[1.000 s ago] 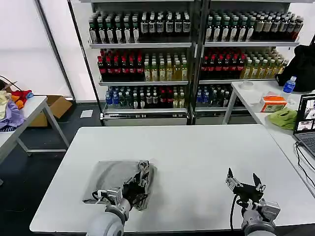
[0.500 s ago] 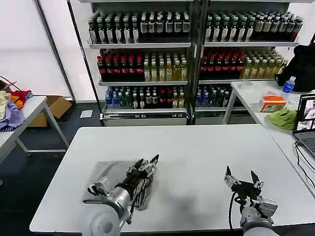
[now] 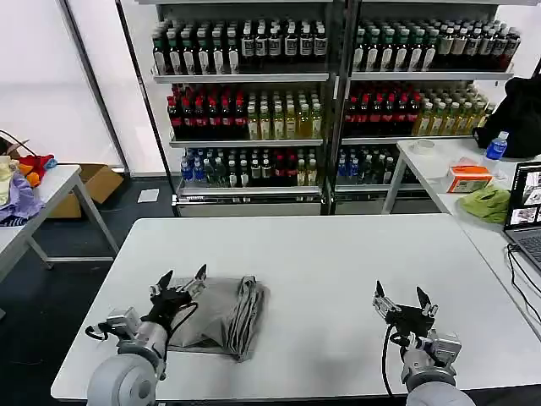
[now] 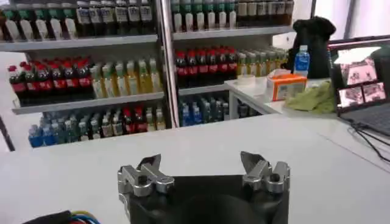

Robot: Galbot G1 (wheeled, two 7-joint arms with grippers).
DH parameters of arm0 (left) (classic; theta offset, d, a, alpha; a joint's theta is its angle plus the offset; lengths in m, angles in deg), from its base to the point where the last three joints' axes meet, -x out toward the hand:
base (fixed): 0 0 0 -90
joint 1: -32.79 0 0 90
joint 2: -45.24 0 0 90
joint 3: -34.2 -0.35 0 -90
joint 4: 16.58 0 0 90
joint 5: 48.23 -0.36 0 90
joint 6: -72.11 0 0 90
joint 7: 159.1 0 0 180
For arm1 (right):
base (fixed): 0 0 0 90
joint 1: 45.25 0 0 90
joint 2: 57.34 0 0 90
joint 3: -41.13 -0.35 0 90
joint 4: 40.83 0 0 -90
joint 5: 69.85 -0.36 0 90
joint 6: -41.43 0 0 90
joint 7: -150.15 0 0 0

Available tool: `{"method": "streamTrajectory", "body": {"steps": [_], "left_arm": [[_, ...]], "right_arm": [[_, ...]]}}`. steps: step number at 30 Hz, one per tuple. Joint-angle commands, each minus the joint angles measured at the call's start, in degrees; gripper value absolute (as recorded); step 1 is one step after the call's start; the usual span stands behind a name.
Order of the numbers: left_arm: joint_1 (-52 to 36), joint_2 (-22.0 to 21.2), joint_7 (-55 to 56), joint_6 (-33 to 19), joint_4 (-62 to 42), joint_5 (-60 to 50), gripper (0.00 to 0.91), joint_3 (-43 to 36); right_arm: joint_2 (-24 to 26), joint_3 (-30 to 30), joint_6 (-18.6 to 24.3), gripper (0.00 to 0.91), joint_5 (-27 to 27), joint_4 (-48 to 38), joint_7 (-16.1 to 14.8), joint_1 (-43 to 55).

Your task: Fold and organize the clothes.

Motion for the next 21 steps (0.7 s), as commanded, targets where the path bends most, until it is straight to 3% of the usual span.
{"method": "streamTrajectory", "body": {"steps": [1,21], "left_arm": [[3.34,1.83,-2.46,-0.44,-1.6,-9.07,0.907,3.96],[2.04,1.7,-4.25,-0.72,-9.11,-8.75,0.907,3.32]], "right_arm": [[0.3,1.12,-0.03,0.907,0.13,-0.73,0.0,0.84],[0.28,0.34,0.01,0.907,0.27,-0.36,-0.01,-0.14]]}}
